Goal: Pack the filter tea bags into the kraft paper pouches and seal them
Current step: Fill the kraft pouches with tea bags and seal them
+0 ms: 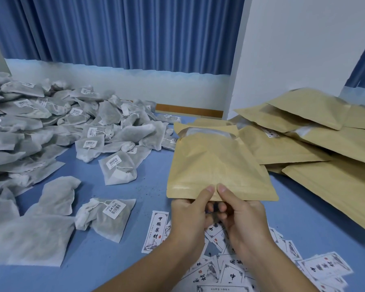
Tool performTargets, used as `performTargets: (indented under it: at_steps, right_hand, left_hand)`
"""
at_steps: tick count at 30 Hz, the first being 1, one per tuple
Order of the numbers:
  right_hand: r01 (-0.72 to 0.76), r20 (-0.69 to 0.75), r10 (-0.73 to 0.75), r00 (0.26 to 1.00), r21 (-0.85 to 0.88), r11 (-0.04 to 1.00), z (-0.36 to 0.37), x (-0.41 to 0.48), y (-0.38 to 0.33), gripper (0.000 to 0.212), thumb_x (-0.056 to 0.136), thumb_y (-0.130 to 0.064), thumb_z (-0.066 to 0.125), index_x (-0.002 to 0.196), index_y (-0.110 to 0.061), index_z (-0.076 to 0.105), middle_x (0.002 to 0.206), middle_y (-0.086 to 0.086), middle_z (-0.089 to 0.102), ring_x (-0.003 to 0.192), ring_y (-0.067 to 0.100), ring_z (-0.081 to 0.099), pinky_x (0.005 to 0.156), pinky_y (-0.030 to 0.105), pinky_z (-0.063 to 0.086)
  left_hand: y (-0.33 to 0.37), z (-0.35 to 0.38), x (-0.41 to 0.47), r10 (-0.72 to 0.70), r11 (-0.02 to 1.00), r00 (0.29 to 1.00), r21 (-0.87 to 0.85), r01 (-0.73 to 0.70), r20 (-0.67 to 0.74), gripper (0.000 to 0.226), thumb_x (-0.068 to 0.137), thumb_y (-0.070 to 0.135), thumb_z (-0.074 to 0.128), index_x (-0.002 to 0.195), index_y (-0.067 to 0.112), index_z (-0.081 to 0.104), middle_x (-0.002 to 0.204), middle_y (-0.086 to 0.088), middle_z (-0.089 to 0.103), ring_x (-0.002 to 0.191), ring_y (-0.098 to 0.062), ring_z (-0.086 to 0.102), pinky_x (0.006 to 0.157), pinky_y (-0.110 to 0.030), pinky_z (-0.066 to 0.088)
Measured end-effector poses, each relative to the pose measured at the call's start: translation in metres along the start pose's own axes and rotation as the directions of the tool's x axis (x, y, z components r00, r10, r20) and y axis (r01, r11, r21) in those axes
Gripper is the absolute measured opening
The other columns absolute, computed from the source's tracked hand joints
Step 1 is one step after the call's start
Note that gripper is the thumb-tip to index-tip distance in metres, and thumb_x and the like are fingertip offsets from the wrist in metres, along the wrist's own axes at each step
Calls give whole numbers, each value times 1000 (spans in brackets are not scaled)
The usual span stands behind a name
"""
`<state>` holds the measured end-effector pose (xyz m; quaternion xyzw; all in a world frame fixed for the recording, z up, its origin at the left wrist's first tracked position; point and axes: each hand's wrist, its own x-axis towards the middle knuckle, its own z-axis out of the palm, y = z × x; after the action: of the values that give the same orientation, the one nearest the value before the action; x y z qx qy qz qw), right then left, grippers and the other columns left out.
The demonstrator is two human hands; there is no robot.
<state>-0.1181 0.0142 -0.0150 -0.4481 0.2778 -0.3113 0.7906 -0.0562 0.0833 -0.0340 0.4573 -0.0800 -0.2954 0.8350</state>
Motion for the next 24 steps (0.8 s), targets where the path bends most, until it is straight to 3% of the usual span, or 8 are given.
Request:
performTargets:
  at_steps: [4,8,13,20,24]
  right_hand:
    - [71,-88,-66,994,45,996,-11,5,-9,18,87,-14,75,101,-5,70,72,3,64,51,11,50,42,24,42]
    - [21,7,-21,1000,-79,997,-27,13,-22,24,88,-18,74,103,0,69,71,8,59,53,14,49,40,22,39]
    - [6,67,5,998,-171,985,-42,23,-35,16,92,-19,69,94,-3,69,70,9,59,52,14,48,39,21,35]
    - [28,34,-24,999,-120,992,-42,25,-35,7,94,-9,65,97,-3,65,71,6,57,50,10,43,41,20,35]
    - [19,-69,-20,997,-7,1000,-33,20,-26,11,91,-14,71,99,-6,69,74,2,67,53,9,54,41,20,43]
  left_hand:
    - [6,-8,12,42,999,996,12,-41,-73,12,92,19,69,81,14,66,65,-8,54,48,-13,43,37,-22,22]
    - [11,-21,24,66,998,984,33,-61,-165,19,87,28,76,85,13,66,68,-8,56,49,-15,45,38,-23,22]
    - [18,-27,31,65,998,979,6,-65,-191,22,83,29,80,84,14,63,67,-5,55,48,-14,42,37,-22,21]
    - [21,-28,32,81,997,977,34,-76,-198,31,91,24,73,72,18,49,55,5,38,42,-10,22,36,-20,21]
    - [15,-24,28,76,997,980,15,-75,-182,32,85,25,79,73,19,50,58,5,37,45,-11,23,38,-23,18]
